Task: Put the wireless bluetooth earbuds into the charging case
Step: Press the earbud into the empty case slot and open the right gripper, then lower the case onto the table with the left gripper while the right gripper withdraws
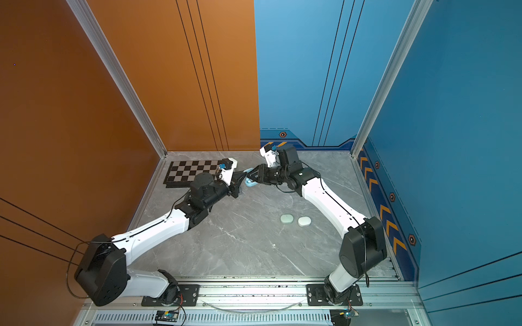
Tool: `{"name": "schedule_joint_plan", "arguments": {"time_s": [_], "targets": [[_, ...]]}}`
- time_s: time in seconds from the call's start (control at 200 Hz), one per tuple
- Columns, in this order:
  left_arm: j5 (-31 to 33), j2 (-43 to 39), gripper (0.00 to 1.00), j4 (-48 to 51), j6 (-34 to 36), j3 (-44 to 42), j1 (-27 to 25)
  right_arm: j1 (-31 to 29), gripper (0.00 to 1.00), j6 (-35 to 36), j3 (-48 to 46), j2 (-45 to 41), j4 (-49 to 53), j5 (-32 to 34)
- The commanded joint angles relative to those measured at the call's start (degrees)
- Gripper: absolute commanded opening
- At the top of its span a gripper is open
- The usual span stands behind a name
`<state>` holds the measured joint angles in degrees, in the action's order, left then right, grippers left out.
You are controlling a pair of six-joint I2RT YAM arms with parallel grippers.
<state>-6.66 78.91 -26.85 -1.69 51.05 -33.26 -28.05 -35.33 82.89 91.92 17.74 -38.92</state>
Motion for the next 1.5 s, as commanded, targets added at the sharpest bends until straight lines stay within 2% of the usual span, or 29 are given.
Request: {"name": "schedule_joint_plan", "arguments": {"time_s": [0.0, 0.225, 0.566, 0.806, 1.021, 1.141, 1.301, 1.491], "targets": [[0.3, -2.1, 0.0, -0.3, 3.2, -0.8, 0.5, 0.8, 0.31, 1.4, 2.9, -1.8, 1.6, 0.5], [4.8, -2.6, 0.0, 2.6, 10.3, -1.5, 0.5, 1.4, 0.31, 1.2, 3.1, -3.7, 2.7, 2.0], [8.6, -1.4, 0.0, 5.0, 18.6, -1.0, -1.7, 4.1, 0.32, 4.4, 0.5, -6.0, 11.7, 10.7], [7.2, 1.7, 0.0, 4.8, 16.8, 0.2, -3.5, 7.0, 0.32, 4.5, -1.3, -6.4, 14.3, 12.4], [2.5, 6.2, 0.0, 4.7, 16.3, -0.9, -6.4, 11.8, 0.33, 1.0, -2.2, -5.6, 24.4, 25.1], [2.1, 8.9, 0.0, 2.4, 15.3, -3.3, -8.4, 14.4, 0.39, -0.4, -3.6, -4.4, 29.6, 28.6], [3.8, 13.5, 0.0, -2.4, 13.1, -5.8, -11.6, 15.1, 0.56, 0.5, -6.4, -3.4, 31.2, 30.9], [6.5, 18.6, 0.0, -7.6, 11.7, -7.0, -14.1, 14.9, 0.64, 1.8, -6.8, -0.9, 33.5, 32.2]]}}
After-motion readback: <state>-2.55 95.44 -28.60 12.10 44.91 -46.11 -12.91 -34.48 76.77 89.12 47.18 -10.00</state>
